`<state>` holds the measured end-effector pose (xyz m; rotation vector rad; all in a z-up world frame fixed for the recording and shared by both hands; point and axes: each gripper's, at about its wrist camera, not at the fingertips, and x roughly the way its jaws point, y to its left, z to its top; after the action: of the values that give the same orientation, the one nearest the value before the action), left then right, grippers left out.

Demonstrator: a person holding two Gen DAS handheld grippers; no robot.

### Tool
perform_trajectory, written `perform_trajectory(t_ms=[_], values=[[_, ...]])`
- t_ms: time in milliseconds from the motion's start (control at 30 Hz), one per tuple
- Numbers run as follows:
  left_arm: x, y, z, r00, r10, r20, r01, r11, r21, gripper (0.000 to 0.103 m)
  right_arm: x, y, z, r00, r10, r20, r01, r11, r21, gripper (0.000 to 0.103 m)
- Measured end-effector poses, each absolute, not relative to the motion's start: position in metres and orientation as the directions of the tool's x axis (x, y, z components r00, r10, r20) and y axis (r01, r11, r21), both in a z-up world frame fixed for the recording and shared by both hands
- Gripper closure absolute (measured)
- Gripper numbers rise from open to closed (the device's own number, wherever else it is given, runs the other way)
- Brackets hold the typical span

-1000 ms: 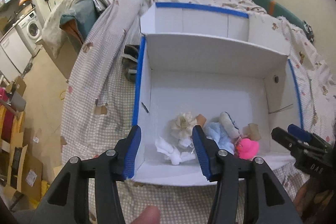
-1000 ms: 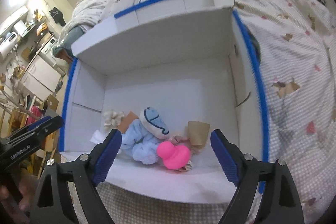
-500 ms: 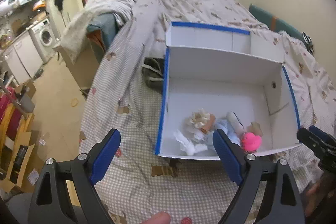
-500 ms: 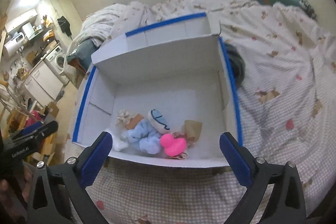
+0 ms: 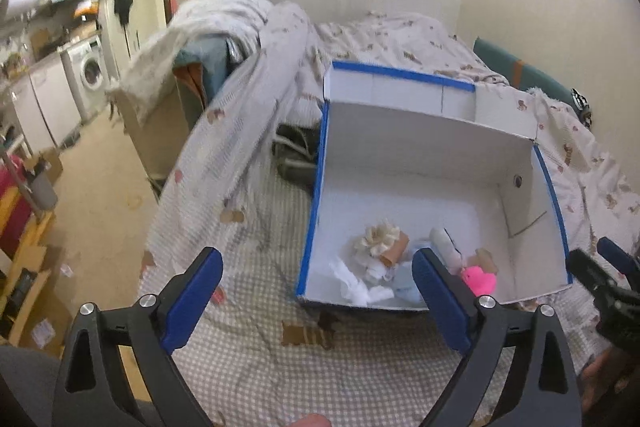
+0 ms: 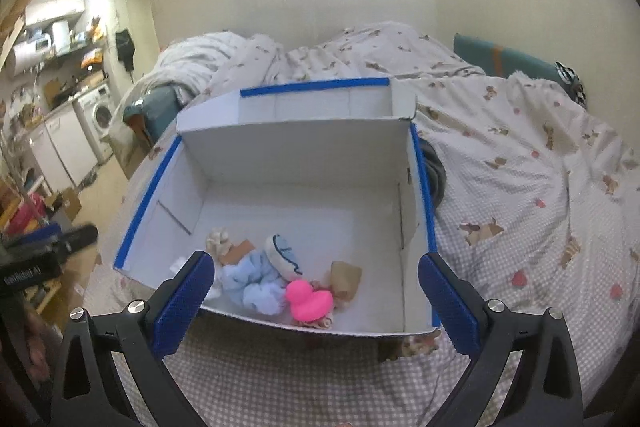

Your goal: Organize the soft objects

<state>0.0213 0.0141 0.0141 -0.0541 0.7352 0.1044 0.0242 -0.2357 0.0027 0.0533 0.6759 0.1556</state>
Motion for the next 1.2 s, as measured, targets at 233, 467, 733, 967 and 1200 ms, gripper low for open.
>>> perform_trajectory(t_ms=[233, 467, 733, 967, 1200], values=[[0.018, 0.007, 0.016, 0.745, 0.048, -0.665, -0.082, 0.996, -0.020, 0.006, 0.030, -0.229, -0.006, 0.754, 0.151, -0.640, -0.127, 0.988, 0.085, 0.000], [0.021, 0.006, 0.009, 0.721, 0.025, -0.693, -0.068, 0.997, -0.035, 0.006, 0.029, -0.229, -0.008, 0.752, 0.134, -0.646, -0.114, 0.991, 0.072, 0.000], [0.019, 0.001, 0.007, 0.722, 0.032, -0.691, -0.061, 0.998, -0.017, 0.006, 0.029, -0.232, -0.007, 0.750, 0.134, -0.647, -0.110, 0.991, 0.078, 0.000], [0.018, 0.000, 0.007, 0.726, 0.048, -0.686, -0.063, 0.998, 0.003, 0.006, 0.029, -0.232, -0.007, 0.748, 0.139, -0.649, -0.111, 0.990, 0.083, 0.000], [0.019, 0.000, 0.005, 0.725, 0.049, -0.687, -0.062, 0.998, 0.005, 0.006, 0.029, -0.232, -0.006, 0.751, 0.137, -0.646, -0.107, 0.991, 0.085, 0.000]])
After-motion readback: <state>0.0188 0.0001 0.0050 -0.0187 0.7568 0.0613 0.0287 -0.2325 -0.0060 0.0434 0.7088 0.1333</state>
